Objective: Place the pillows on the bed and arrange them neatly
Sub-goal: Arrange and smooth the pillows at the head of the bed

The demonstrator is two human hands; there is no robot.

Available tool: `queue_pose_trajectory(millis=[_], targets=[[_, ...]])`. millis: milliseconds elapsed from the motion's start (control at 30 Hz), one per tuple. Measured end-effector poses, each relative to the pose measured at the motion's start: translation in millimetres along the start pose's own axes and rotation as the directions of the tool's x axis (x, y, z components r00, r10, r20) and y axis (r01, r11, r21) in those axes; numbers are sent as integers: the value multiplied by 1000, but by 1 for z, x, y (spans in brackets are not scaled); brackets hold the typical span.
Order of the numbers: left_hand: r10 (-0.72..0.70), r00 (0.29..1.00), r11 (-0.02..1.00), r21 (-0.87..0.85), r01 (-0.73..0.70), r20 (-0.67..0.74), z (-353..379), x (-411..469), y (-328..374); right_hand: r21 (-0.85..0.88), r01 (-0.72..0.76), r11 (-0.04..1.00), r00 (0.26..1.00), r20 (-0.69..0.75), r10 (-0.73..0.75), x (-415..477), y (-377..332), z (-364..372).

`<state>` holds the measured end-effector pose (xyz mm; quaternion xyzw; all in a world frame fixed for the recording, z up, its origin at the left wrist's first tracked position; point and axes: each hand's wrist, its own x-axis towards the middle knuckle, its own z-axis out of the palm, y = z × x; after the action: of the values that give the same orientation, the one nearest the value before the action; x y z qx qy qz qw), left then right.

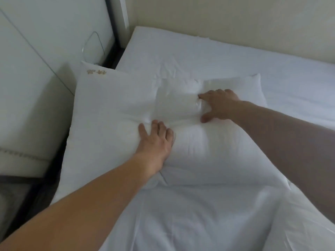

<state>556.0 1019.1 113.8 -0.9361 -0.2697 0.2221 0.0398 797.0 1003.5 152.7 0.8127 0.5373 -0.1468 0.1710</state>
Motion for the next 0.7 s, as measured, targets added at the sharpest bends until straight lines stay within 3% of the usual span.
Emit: queue_pose_trajectory(millis=[167,267,367,467,500,533,600,633,700], targets=[[-2,945,993,-110,-36,-326,11,11,3,-159,-52,986,980,-200,19,-2,-28,14],[53,904,992,-78,-95,-423,-6,14,-13,-26,-10,1000,969,-246,3,-27,-12,-18],[32,854,997,-39,-61,-519,-46,19,-44,80,10,997,969,-245,10,-54,8,-60],[7,748,1000,10,-1,-663,-95,30,-84,192,-15,981,975,-216,57,-76,22,-78],[-17,749,1000,-18,8,-662,-109,34,-99,256,-34,966,980,-181,82,-81,25,-78],[-71,772,996,-86,22,-632,-117,39,-113,329,-61,942,983,-144,114,-85,27,-74],[-254,874,946,-296,135,-414,-117,50,-129,497,-128,858,977,-85,195,-84,36,-54],[-342,906,886,-407,222,-249,-104,50,-131,557,-172,812,971,-44,237,-82,39,-38],[-451,890,669,-635,387,67,-58,37,-120,669,-297,681,949,125,291,-84,39,2]])
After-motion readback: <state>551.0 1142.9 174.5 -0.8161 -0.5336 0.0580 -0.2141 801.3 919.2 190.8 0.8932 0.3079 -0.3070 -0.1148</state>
